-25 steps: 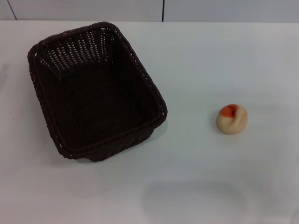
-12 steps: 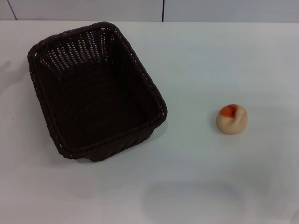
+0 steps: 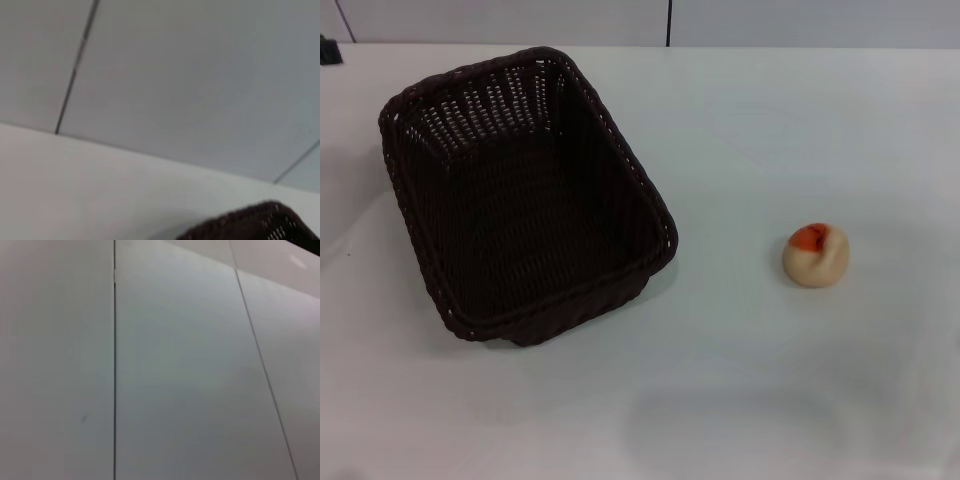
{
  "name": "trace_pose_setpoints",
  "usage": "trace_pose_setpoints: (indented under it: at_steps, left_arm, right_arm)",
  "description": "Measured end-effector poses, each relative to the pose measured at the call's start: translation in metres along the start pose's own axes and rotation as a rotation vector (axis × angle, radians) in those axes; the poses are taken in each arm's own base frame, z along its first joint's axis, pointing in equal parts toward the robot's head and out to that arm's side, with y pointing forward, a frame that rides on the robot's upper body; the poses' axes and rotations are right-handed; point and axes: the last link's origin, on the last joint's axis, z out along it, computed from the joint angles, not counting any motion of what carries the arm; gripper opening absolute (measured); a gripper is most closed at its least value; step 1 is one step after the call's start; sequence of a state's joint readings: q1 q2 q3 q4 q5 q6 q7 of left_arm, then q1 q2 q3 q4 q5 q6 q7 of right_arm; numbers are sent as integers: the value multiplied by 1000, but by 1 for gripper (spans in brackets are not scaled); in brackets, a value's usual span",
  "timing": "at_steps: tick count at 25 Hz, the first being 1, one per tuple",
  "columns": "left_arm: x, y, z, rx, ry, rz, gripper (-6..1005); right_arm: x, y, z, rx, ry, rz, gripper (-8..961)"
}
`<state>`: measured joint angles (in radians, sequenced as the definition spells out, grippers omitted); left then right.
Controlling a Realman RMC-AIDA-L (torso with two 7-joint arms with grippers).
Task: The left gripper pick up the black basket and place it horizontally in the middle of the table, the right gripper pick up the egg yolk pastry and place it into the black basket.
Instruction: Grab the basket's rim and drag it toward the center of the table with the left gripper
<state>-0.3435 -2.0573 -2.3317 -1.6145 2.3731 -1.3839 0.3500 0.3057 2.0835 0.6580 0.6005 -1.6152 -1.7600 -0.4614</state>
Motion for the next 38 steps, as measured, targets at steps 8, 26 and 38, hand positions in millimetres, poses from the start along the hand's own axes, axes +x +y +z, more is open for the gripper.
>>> trace_pose_setpoints:
  at_steps: [8, 26, 38]
  left_arm:
    - [-13, 24, 6, 64, -81, -22, 661]
    - [-46, 40, 46, 171, -241, -17, 660]
    - [-57, 47, 52, 156, -276, -13, 660]
  right_arm:
    - [6, 5, 9, -42, 10, 6, 522]
    - [10, 7, 15, -72, 10, -1, 522]
    - [11, 4, 14, -71, 6, 12, 521]
